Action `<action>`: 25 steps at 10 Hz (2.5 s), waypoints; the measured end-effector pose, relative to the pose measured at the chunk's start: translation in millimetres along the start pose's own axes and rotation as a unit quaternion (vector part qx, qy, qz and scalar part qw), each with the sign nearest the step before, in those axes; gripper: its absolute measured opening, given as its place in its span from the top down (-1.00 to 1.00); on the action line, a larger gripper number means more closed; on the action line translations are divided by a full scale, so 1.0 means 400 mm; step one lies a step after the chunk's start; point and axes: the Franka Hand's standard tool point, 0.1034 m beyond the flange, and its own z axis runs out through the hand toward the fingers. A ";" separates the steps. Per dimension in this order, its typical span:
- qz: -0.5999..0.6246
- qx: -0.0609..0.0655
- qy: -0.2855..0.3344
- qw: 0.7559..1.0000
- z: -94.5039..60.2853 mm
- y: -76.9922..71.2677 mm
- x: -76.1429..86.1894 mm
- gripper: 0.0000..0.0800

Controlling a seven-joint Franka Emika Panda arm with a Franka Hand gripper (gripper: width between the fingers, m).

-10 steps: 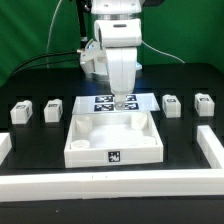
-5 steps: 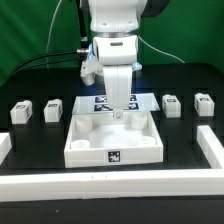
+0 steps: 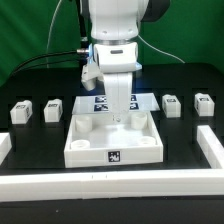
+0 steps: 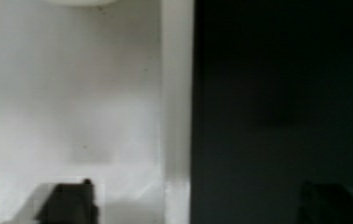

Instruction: Assemble one leg

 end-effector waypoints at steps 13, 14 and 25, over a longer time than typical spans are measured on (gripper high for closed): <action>0.007 -0.005 0.001 1.000 0.006 0.015 0.002 0.84; 0.014 -0.007 0.003 1.000 0.007 0.028 0.013 0.84; 0.017 -0.033 0.020 0.999 0.001 0.167 0.191 0.84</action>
Offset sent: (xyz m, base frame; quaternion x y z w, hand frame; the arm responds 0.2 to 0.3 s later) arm 0.0034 0.0033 -0.0027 -0.0033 0.0009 -0.0113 0.9999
